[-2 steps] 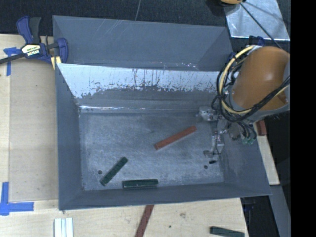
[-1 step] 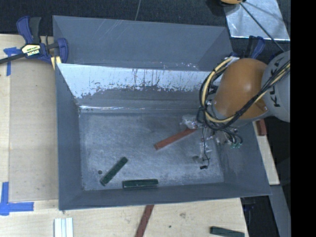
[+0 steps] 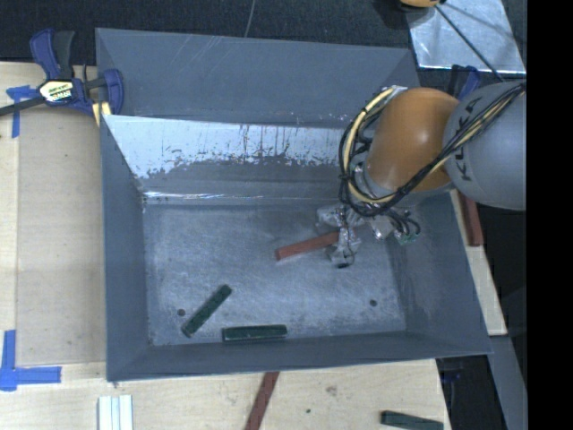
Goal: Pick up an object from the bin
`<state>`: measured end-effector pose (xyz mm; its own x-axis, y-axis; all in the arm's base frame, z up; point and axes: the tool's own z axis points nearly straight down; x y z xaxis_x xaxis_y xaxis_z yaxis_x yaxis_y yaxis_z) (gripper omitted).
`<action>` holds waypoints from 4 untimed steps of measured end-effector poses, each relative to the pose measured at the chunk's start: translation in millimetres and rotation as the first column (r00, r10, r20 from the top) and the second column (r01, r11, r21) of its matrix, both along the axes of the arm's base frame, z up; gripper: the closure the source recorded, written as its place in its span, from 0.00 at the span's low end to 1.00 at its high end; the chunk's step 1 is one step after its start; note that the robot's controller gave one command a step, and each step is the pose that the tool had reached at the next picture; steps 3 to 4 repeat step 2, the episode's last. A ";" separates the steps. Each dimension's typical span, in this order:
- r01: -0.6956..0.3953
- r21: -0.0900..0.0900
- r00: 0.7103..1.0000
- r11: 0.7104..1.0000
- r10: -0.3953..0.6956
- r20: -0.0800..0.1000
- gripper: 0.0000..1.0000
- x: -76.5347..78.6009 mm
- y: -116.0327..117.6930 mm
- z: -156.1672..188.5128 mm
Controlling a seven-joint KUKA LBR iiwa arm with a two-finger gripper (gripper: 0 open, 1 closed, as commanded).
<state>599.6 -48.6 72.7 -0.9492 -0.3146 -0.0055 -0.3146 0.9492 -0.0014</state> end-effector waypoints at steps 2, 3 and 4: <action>-0.025 0.000 1.000 1.000 0.025 0.000 1.00 6.6 21.8 142.2; -0.025 0.000 1.000 1.000 0.025 0.000 1.00 6.6 21.8 142.2; -0.025 0.000 1.000 1.000 0.025 0.000 1.00 6.6 21.8 142.2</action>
Offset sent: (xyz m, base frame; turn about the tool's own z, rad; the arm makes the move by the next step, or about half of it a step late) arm 0.0053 0.0221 0.1411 -0.0240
